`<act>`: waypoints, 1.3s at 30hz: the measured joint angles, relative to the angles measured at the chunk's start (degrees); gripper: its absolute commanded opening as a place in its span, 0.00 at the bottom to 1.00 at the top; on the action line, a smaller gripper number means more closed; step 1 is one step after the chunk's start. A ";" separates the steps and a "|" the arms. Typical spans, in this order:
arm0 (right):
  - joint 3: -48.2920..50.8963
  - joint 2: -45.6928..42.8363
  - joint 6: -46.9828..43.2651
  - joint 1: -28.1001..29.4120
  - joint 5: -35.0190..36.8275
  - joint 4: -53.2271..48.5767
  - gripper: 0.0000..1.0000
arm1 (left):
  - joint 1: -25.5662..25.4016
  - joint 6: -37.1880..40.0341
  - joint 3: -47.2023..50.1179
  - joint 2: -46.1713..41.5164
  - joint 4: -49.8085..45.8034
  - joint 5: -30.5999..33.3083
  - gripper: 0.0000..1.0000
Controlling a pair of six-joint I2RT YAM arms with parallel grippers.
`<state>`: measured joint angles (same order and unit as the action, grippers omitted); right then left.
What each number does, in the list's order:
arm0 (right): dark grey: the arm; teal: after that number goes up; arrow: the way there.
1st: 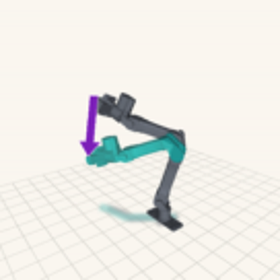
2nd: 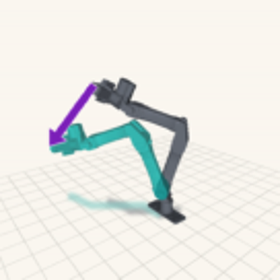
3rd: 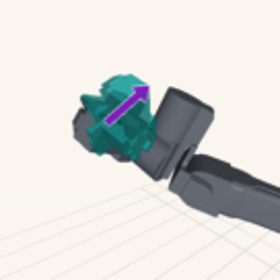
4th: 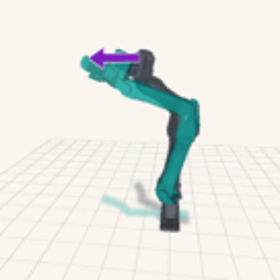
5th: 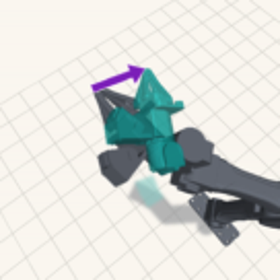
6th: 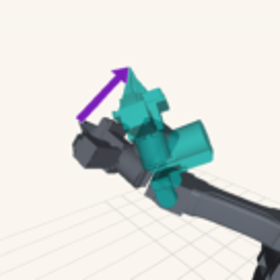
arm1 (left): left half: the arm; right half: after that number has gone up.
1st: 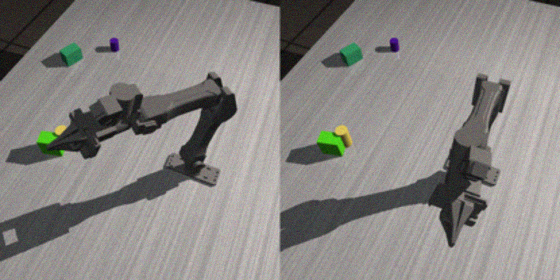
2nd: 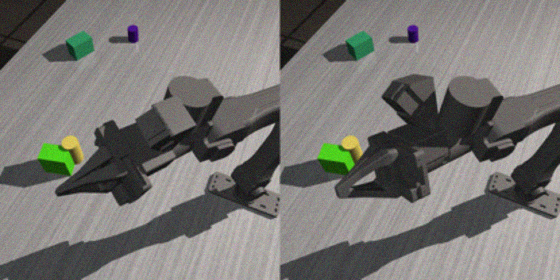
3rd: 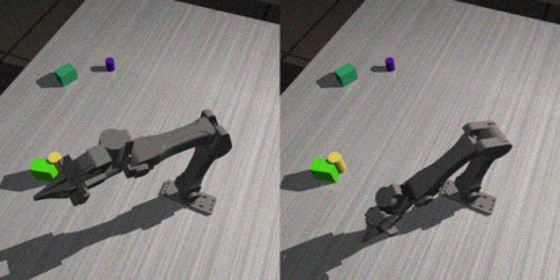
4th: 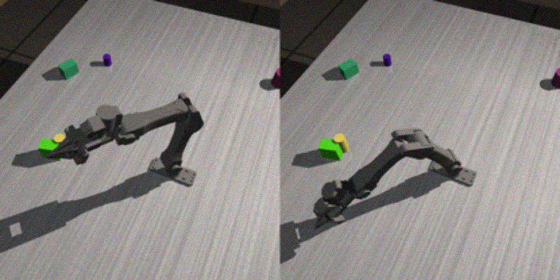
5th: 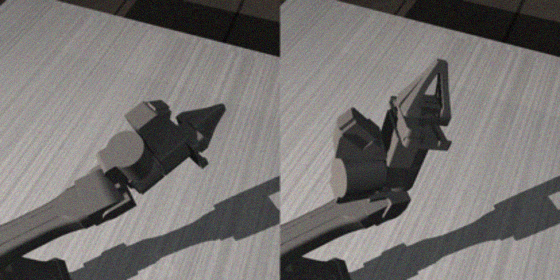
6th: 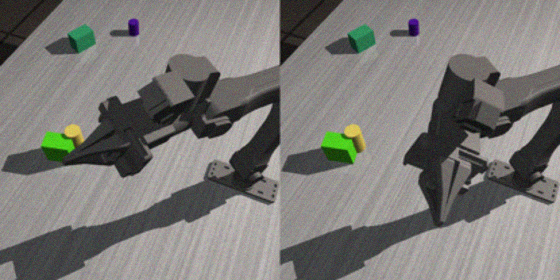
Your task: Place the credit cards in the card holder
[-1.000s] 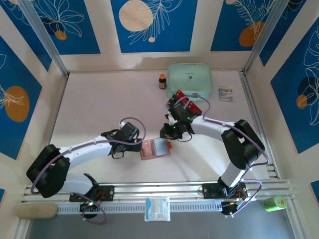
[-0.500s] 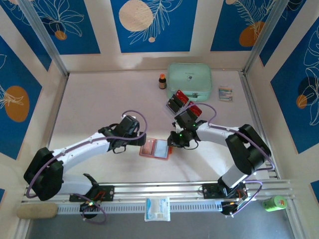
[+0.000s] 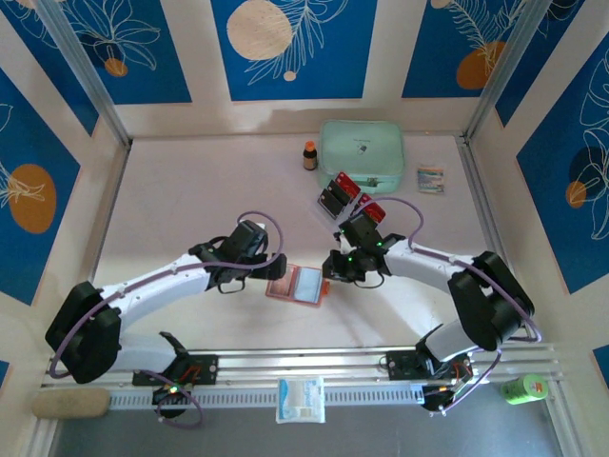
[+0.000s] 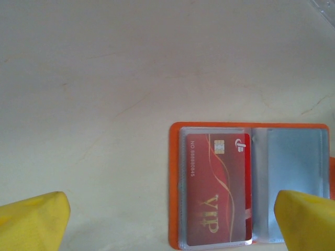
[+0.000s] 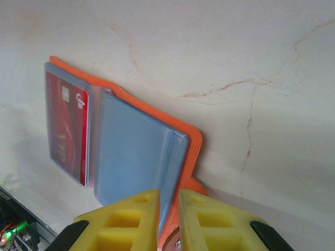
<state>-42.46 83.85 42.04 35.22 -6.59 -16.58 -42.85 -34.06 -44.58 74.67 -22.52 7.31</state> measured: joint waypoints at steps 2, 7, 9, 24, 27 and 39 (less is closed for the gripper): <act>-0.42 -1.25 0.02 0.00 0.28 -0.66 0.18 | -0.11 -0.07 0.00 0.04 0.66 -0.33 1.00; -1.81 -2.54 0.61 0.66 0.44 -1.11 0.18 | -0.74 -0.13 0.00 1.11 1.77 -0.90 1.00; -2.62 -2.43 0.92 1.44 0.44 -1.29 0.18 | -1.31 -0.13 0.00 1.88 2.43 -0.92 1.00; -6.08 9.18 7.37 7.52 6.05 0.68 0.09 | -5.18 -0.15 0.00 5.73 4.98 -1.07 1.00; -5.90 9.18 7.10 6.36 6.86 1.01 0.09 | -5.20 -0.13 0.00 5.81 5.49 -1.07 1.00; -4.98 9.75 4.94 3.74 5.53 3.04 0.04 | -5.62 -0.09 0.04 8.72 7.15 -1.31 1.00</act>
<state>-47.44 93.60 46.98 38.96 -1.06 -13.54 -48.47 -34.15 -44.53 83.40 -15.38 6.00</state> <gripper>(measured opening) 0.061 0.998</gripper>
